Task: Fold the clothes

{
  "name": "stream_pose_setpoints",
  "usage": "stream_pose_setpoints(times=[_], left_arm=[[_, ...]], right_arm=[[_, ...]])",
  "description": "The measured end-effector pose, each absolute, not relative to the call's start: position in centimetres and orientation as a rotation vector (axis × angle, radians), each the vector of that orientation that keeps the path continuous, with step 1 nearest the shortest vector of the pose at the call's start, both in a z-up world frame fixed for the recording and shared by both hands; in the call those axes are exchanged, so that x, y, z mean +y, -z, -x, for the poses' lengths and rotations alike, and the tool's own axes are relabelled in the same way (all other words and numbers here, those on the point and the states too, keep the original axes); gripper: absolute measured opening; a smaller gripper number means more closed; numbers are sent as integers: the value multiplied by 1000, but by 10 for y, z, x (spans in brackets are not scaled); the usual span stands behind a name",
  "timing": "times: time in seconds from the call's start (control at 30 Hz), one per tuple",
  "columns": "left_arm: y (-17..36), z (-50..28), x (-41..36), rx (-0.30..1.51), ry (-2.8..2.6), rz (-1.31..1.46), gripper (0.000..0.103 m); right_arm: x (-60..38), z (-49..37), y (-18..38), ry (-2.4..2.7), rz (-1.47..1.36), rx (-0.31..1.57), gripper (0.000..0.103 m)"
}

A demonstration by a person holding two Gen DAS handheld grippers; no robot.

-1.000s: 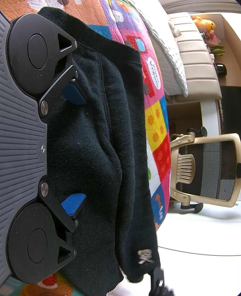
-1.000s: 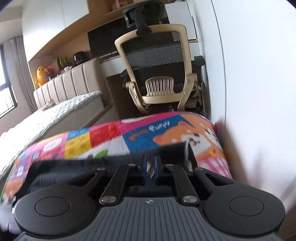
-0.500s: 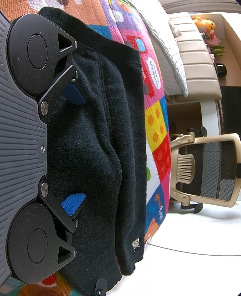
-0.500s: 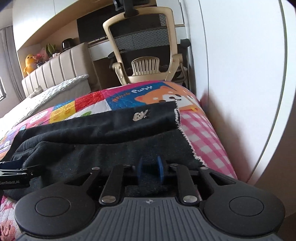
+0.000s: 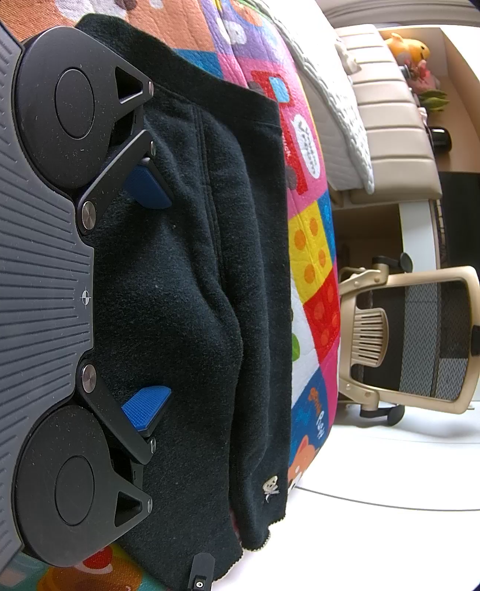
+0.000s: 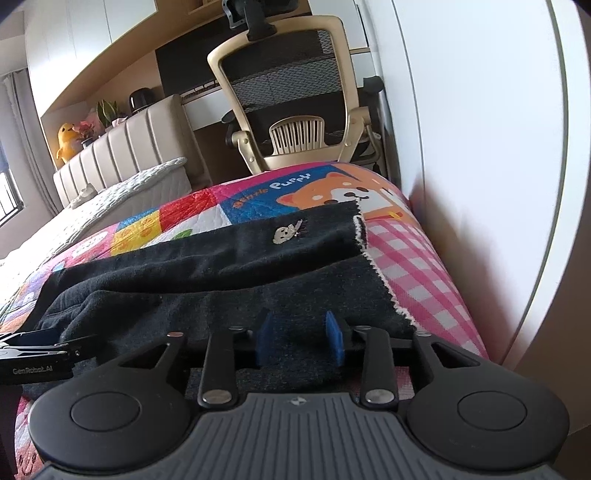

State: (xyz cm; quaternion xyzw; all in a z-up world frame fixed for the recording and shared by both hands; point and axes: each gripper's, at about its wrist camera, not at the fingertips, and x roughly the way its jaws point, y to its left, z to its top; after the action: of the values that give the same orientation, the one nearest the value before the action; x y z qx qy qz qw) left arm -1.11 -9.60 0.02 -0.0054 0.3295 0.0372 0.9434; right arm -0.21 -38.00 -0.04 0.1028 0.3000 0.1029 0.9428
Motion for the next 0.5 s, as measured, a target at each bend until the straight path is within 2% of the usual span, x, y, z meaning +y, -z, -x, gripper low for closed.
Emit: stream_pose_setpoints(times=[0.17, 0.5], left_arm=[[0, 10, -93, 673, -78, 11, 103], [0, 6, -97, 677, -78, 15, 103]], right_arm=[[-383, 2, 1, -228, -233, 609, 36], [-385, 3, 1, -236, -257, 606, 37]])
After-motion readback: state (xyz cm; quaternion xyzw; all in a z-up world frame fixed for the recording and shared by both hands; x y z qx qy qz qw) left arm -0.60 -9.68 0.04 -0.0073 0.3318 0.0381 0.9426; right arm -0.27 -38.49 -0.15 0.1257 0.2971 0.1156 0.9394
